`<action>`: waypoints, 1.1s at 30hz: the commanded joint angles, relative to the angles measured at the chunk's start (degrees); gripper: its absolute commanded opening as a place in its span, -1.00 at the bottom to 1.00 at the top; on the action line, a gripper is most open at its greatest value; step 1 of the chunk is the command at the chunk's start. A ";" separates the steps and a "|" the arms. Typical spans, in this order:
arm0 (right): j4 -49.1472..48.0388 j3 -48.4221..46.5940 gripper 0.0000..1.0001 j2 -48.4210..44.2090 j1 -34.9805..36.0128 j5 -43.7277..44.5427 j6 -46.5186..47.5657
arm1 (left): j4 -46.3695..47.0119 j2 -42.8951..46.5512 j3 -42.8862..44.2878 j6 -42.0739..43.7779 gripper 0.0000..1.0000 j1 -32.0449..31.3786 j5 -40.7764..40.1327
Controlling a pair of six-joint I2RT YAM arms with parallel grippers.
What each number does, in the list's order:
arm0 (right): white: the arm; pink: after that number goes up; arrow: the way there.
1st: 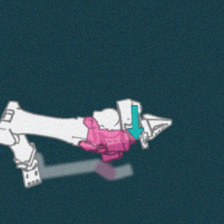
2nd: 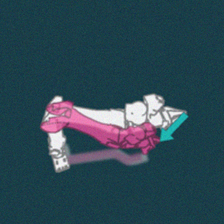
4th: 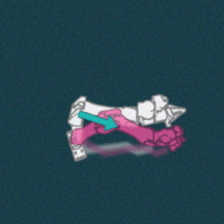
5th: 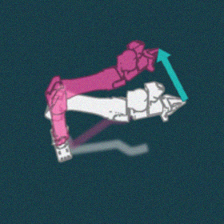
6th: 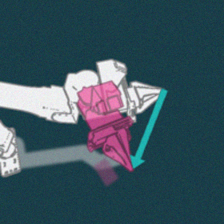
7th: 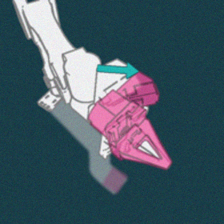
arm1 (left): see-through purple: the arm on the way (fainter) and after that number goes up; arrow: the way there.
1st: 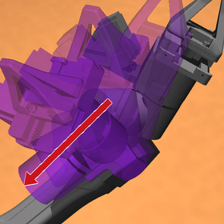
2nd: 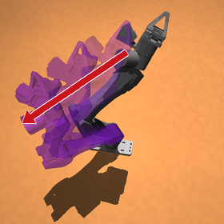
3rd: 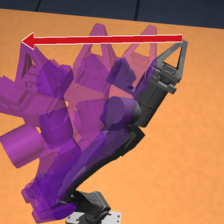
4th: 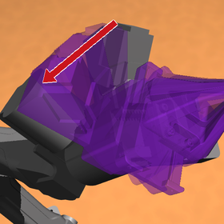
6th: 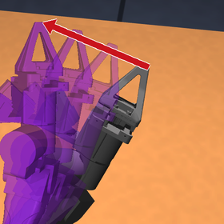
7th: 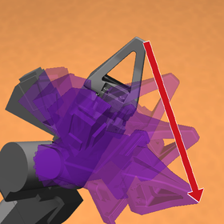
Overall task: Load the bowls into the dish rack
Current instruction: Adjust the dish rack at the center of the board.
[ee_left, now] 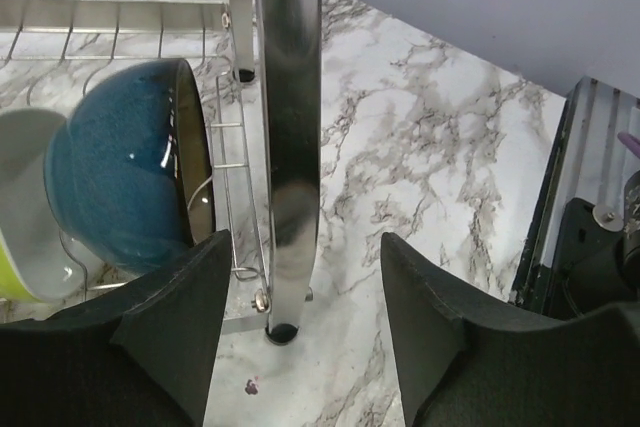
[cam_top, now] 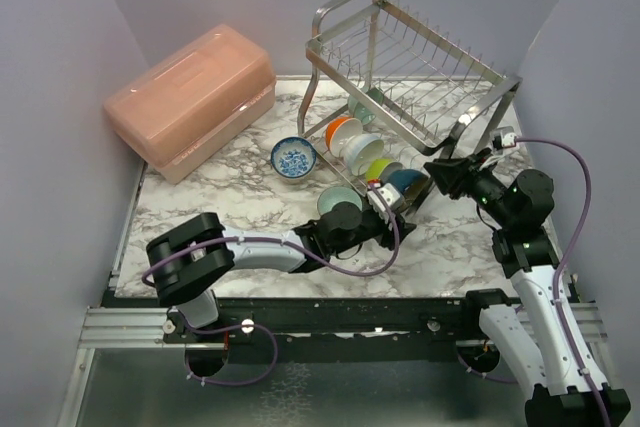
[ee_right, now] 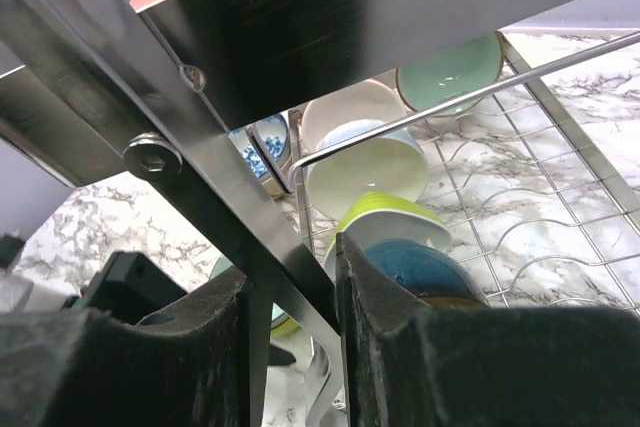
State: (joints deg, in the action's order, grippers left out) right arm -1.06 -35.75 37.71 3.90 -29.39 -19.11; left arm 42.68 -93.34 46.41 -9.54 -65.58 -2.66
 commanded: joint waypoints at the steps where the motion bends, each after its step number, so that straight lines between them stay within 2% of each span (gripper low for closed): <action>1: -3.34 -0.79 -0.45 -1.06 -0.12 -0.23 0.60 | 0.96 -2.45 -1.33 0.11 0.21 -3.32 -10.48; 5: -3.65 0.06 -0.75 -2.11 -0.09 0.87 -0.75 | 0.76 -3.69 -1.10 -0.31 0.15 -5.25 -14.48; 9: -4.39 0.79 -0.89 -2.57 -0.12 0.75 -1.61 | -0.24 -4.97 -0.13 0.08 0.05 -6.20 -17.88; 12: -4.72 1.09 -0.98 -2.81 -0.12 0.82 -2.12 | -0.94 -6.71 1.19 -0.08 -0.10 -6.31 -18.34; 20: -4.52 1.97 -0.98 -5.04 -0.12 2.73 -3.11 | -1.19 -10.84 4.78 -0.07 -0.32 -6.30 -17.50; 29: -2.87 2.07 -0.98 -6.37 -0.12 3.61 -3.13 | -1.19 -12.96 6.64 0.83 -0.45 -6.09 -17.45; 33: -1.78 2.08 -0.98 -7.81 -0.12 5.39 -3.07 | -1.27 -13.78 7.38 -0.51 -0.75 -5.14 -15.25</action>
State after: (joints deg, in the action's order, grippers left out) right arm -2.39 -32.91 32.86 3.90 -26.20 -17.30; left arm 40.99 -105.08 51.88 -8.95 -71.79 -18.94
